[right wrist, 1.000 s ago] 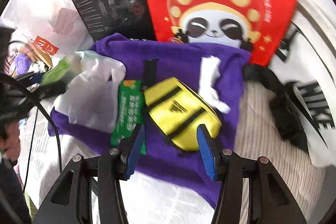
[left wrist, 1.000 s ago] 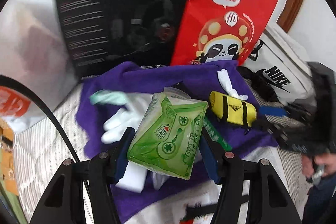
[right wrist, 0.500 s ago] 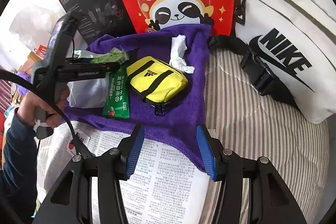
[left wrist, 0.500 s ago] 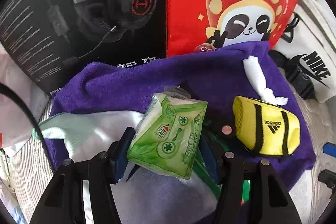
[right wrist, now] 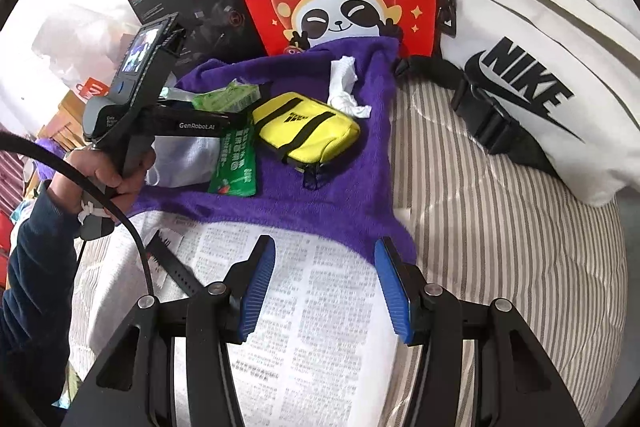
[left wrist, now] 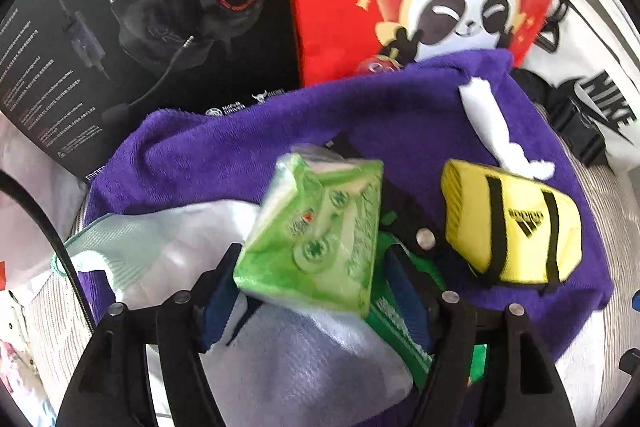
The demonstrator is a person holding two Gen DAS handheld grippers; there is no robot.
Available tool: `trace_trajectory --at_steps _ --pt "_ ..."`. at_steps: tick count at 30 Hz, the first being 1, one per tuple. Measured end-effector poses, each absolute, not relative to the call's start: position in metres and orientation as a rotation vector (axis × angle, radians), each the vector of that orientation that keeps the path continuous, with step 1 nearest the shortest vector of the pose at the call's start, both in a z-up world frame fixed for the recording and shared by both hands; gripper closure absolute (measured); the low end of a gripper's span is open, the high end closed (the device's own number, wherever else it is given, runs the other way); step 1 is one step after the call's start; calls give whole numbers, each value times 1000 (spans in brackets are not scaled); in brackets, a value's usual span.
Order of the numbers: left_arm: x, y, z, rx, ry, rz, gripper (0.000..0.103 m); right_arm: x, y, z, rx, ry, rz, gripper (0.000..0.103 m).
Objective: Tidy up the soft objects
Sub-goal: 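Lower the wet-wipe pack onto the towel and open the left gripper, then move both open grippers back from the towel over the newspaper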
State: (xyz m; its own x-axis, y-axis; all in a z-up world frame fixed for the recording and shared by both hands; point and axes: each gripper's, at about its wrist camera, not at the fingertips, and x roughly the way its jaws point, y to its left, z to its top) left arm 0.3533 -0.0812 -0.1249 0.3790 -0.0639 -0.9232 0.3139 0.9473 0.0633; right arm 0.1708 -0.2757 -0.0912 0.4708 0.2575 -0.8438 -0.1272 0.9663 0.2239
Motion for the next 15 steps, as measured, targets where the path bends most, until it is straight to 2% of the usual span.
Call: trace_trajectory --at_steps 10,15 --pt "307 -77 -89 203 1125 -305 32 145 -253 -83 114 1044 256 51" --pt "271 -72 -63 164 1091 -336 32 129 -228 -97 86 1075 323 51"
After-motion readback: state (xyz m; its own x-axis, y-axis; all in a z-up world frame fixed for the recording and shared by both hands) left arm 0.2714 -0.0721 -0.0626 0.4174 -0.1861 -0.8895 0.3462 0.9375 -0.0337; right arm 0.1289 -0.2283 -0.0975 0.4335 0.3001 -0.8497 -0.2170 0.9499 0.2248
